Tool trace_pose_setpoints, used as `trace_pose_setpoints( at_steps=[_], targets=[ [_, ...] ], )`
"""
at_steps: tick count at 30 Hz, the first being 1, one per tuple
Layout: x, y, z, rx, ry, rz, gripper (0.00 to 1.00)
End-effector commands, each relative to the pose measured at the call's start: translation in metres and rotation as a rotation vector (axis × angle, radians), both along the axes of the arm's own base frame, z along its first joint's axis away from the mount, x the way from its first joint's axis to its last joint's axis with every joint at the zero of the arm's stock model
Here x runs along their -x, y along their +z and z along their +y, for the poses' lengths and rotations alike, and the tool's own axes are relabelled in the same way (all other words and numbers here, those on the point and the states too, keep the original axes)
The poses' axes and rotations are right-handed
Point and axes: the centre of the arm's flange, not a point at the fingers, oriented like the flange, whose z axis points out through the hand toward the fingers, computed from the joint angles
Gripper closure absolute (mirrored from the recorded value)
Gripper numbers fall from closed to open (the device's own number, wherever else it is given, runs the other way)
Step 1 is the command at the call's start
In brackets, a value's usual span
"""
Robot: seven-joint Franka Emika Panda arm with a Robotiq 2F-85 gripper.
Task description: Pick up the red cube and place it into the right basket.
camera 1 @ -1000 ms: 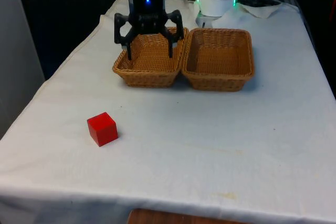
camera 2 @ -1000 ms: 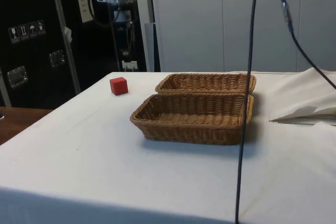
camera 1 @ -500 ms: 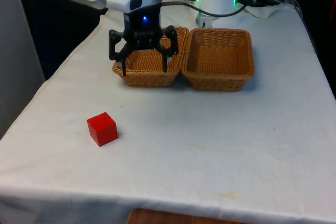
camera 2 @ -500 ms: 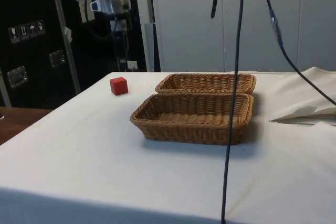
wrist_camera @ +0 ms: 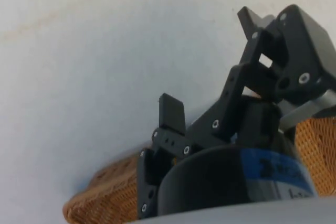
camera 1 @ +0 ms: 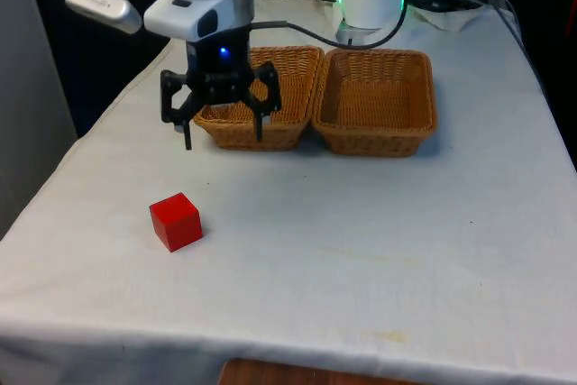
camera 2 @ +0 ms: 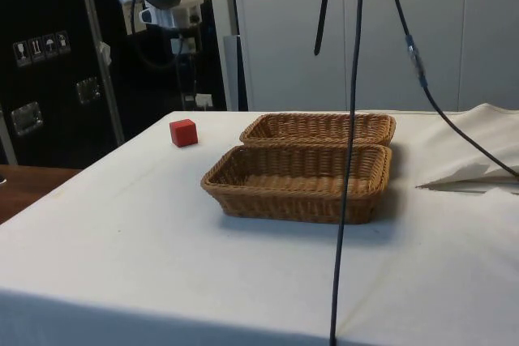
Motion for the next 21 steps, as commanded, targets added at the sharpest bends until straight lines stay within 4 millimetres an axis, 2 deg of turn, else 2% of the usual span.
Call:
trace_pose_setpoints(
  at_steps=[1, 11, 21],
  targets=[
    [-0.003, -0.003, -0.004, -0.005, 0.011, 0.004, 0.00],
    [-0.016, -0.015, -0.015, 0.001, 0.060, -0.014, 0.00],
    [-0.028, -0.029, -0.014, 0.012, 0.111, -0.024, 0.00]
  ],
)
